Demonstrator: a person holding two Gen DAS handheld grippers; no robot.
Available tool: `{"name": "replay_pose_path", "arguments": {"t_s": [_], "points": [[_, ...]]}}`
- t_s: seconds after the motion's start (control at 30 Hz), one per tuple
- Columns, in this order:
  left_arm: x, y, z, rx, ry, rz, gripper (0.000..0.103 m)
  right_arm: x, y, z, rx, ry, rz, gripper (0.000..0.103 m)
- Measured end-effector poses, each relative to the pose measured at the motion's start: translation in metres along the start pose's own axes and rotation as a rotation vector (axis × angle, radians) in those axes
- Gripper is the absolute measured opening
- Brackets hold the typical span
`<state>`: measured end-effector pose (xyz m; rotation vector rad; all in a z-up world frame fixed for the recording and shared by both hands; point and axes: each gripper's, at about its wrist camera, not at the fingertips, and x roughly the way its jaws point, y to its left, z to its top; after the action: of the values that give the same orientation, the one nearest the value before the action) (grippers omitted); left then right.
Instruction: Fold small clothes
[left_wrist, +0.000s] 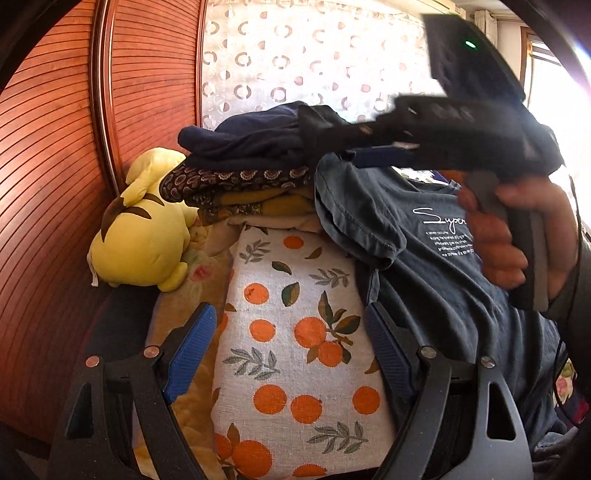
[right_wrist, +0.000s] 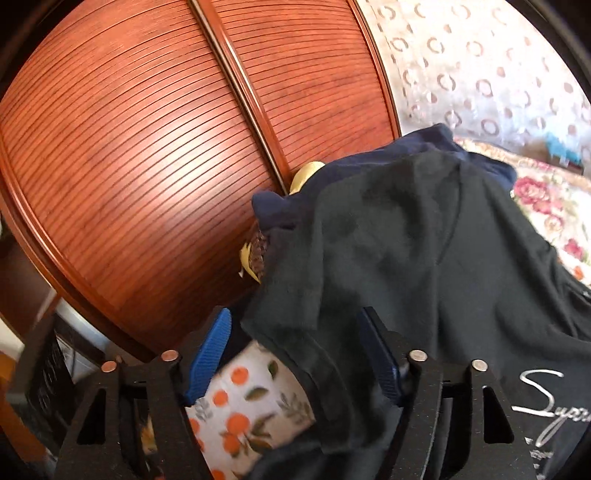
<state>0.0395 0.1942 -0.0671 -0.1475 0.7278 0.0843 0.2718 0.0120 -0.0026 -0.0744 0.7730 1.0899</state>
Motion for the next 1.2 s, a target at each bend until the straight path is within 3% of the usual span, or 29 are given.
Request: {"name": "replay_pose_path", "arguments": {"t_s": [0.1,0.17,0.27,0.5,0.67,0.83,1.0,1.1,1.17,1.2], "points": [[0.002,-0.002,-0.002,0.000,0.001,-0.010,0.083,0.015,-0.011,0.010,0.040,0.030,0.027,0.056],[0.004,-0.003,-0.003,-0.001,0.002,-0.016,0.083,0.024,-0.015,0.015,0.042,0.047,0.033,0.030],[0.005,-0.006,-0.005,0.001,0.004,-0.022,0.083,0.023,-0.015,0.023,0.015,0.044,0.048,0.006],[0.005,-0.014,-0.003,0.014,0.003,-0.034,0.083,-0.038,-0.033,0.040,-0.049,-0.082,-0.014,0.005],[0.009,-0.027,0.000,0.032,0.004,-0.046,0.083,-0.083,-0.080,0.044,-0.047,-0.121,-0.150,0.005],[0.017,-0.041,0.005,0.059,0.012,-0.056,0.083,-0.085,-0.133,0.033,0.027,-0.051,-0.295,0.005],[0.031,-0.058,0.012,0.092,0.032,-0.065,0.083,-0.041,-0.168,0.017,0.045,0.105,-0.389,0.007],[0.039,-0.071,0.017,0.121,0.045,-0.078,0.083,-0.022,-0.170,0.005,-0.006,0.133,-0.473,0.027],[0.045,-0.080,0.018,0.142,0.053,-0.083,0.083,-0.016,-0.170,-0.001,-0.016,0.118,-0.489,0.053],[0.048,-0.084,0.018,0.155,0.060,-0.081,0.083,-0.014,-0.170,-0.003,-0.015,0.105,-0.497,0.060]]}}
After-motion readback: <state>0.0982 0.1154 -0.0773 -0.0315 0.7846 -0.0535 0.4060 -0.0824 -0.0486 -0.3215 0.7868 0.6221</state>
